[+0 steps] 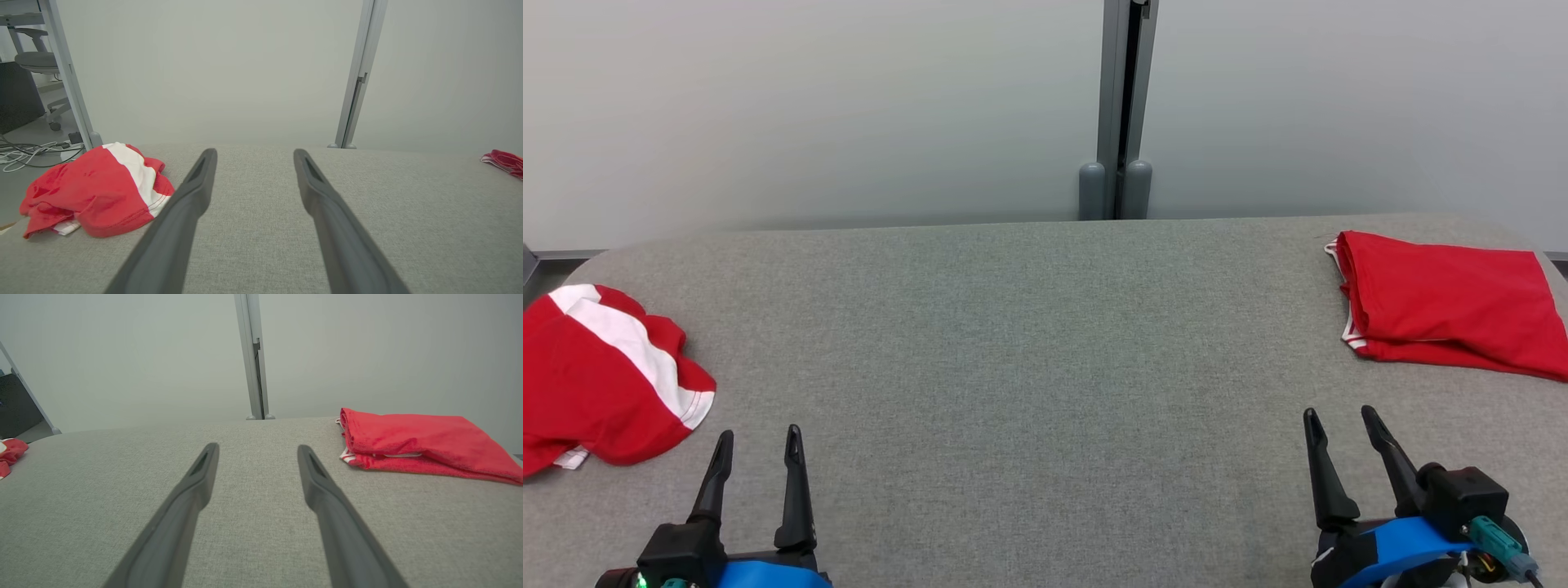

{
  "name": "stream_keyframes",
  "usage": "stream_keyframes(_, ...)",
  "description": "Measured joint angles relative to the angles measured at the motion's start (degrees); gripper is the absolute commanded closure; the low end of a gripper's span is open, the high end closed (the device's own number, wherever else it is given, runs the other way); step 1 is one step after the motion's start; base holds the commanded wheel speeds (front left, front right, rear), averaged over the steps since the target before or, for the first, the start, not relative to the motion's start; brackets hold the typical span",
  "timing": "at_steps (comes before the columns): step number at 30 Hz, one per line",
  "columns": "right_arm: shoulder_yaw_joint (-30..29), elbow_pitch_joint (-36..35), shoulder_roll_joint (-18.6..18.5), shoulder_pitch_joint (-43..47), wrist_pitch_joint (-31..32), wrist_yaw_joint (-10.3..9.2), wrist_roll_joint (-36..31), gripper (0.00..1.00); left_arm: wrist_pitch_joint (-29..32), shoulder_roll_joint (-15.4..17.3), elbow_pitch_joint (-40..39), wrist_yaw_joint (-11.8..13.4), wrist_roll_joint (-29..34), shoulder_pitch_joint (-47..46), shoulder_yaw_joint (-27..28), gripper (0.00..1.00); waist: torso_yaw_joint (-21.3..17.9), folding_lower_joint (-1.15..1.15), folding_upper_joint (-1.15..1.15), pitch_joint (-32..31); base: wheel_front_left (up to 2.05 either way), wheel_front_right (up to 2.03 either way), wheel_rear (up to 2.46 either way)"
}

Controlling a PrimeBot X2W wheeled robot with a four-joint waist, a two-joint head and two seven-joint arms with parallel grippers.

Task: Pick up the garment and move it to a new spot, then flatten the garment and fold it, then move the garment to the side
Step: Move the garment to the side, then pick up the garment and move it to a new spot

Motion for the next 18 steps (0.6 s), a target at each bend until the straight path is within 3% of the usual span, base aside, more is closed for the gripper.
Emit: stream_keyframes(18, 1.22, 0.18, 0.10, 0.94, 0.00, 0.00, 0.66, 0.00, 0.00, 0.85, -0.35, -0.01, 0.26, 0.24, 2.65, 0.00, 5.03, 0.00, 0.01, -0.62, 0.00, 0.00, 0.00)
